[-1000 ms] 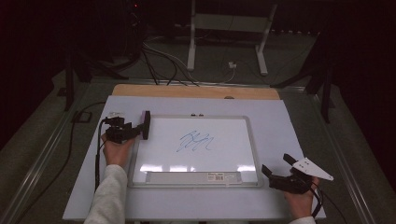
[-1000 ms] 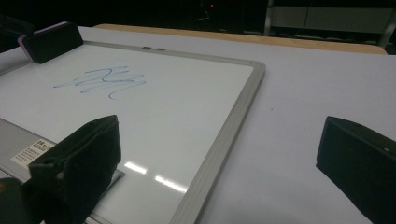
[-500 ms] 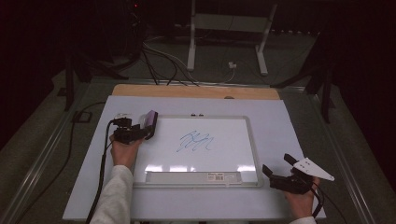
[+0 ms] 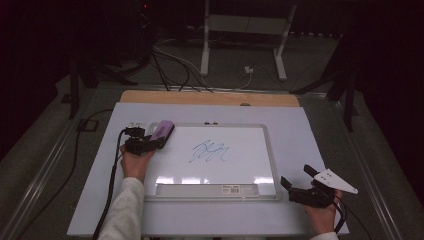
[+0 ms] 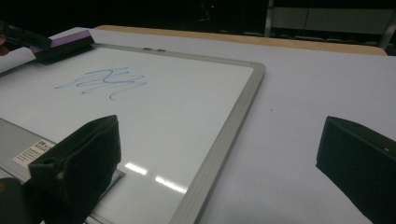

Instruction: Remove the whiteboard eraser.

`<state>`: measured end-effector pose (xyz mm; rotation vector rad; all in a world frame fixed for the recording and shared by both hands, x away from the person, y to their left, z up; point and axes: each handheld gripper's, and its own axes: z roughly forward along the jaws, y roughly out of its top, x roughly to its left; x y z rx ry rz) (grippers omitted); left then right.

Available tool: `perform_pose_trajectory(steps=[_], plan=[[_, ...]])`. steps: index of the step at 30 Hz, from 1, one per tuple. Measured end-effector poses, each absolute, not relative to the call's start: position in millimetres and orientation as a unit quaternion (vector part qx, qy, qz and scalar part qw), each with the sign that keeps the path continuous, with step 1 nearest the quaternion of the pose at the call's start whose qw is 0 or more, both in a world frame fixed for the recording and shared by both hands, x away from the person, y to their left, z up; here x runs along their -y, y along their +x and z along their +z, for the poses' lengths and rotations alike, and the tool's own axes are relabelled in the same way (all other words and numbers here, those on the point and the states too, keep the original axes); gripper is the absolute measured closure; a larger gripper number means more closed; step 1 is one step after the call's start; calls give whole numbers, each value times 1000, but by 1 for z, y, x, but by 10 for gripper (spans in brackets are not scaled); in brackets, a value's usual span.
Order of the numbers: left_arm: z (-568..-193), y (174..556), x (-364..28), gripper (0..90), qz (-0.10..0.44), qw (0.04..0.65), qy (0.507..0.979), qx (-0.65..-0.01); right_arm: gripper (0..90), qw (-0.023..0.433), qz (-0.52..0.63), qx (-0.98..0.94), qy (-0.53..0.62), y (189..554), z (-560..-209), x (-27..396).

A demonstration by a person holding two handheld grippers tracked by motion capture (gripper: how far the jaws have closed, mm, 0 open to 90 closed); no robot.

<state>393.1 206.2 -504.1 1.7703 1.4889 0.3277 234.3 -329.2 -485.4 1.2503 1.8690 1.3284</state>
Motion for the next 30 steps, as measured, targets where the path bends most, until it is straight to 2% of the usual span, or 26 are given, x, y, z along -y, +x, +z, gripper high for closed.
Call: perform_pose_trajectory(steps=[30], plan=[[-486,379,-204,416,151,410,714,-548,1,262,491,-691,461,234,-485,328]])
